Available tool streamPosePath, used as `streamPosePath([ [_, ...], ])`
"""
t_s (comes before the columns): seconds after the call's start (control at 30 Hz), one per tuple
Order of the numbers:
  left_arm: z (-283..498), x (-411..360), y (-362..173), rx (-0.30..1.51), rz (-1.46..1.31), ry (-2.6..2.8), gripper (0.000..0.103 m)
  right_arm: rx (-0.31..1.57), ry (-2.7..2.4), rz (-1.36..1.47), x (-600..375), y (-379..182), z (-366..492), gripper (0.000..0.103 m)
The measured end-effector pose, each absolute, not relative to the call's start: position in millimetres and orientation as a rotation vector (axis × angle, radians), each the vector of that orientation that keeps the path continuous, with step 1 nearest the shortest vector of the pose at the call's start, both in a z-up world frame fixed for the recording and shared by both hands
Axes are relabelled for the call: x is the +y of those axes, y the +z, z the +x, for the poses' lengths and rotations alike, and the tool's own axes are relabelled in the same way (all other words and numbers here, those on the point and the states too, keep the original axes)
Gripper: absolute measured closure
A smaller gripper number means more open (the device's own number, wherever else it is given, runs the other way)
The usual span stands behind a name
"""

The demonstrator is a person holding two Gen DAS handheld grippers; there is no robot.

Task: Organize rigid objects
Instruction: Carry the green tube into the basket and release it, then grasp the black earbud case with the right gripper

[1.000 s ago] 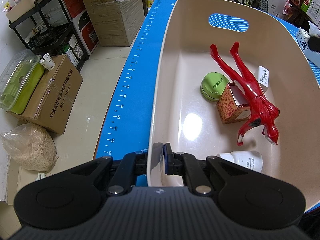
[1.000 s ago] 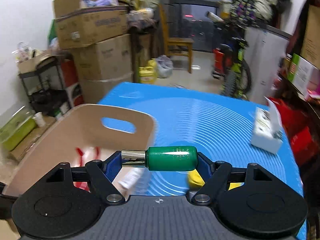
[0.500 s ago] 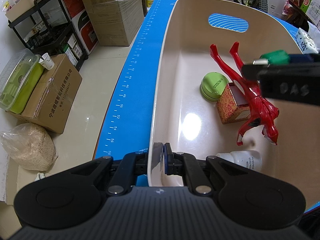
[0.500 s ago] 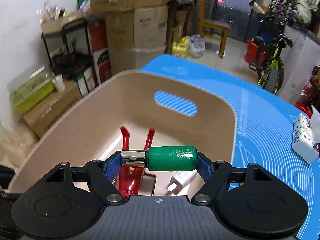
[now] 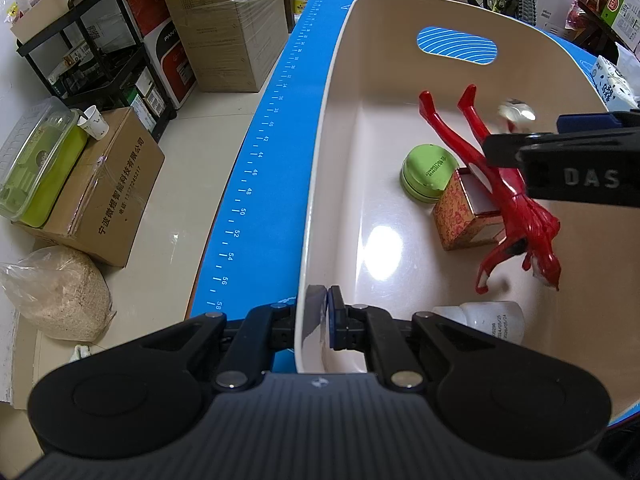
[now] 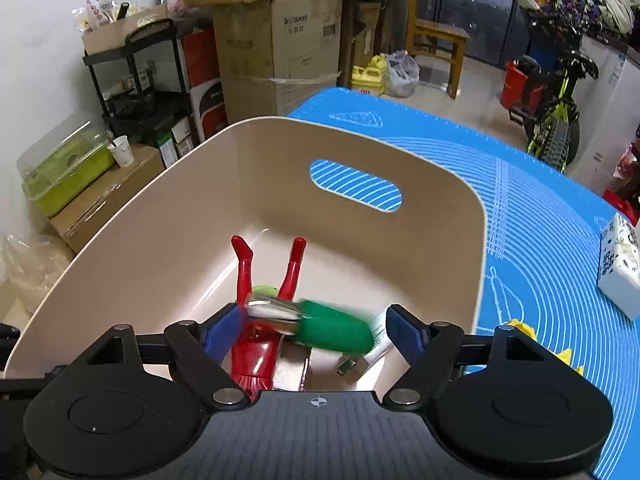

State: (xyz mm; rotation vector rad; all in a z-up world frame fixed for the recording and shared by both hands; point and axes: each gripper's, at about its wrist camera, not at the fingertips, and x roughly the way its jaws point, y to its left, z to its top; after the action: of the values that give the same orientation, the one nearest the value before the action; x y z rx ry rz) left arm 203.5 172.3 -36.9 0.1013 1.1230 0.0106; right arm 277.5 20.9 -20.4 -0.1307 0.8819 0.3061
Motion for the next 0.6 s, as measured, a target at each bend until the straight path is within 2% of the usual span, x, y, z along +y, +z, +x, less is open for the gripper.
streamPosePath([
  [0.6, 205, 171, -37, 1.124, 0.100, 0.011, 0.093, 0.750, 0.180, -0.043, -85, 31, 268, 0.019],
])
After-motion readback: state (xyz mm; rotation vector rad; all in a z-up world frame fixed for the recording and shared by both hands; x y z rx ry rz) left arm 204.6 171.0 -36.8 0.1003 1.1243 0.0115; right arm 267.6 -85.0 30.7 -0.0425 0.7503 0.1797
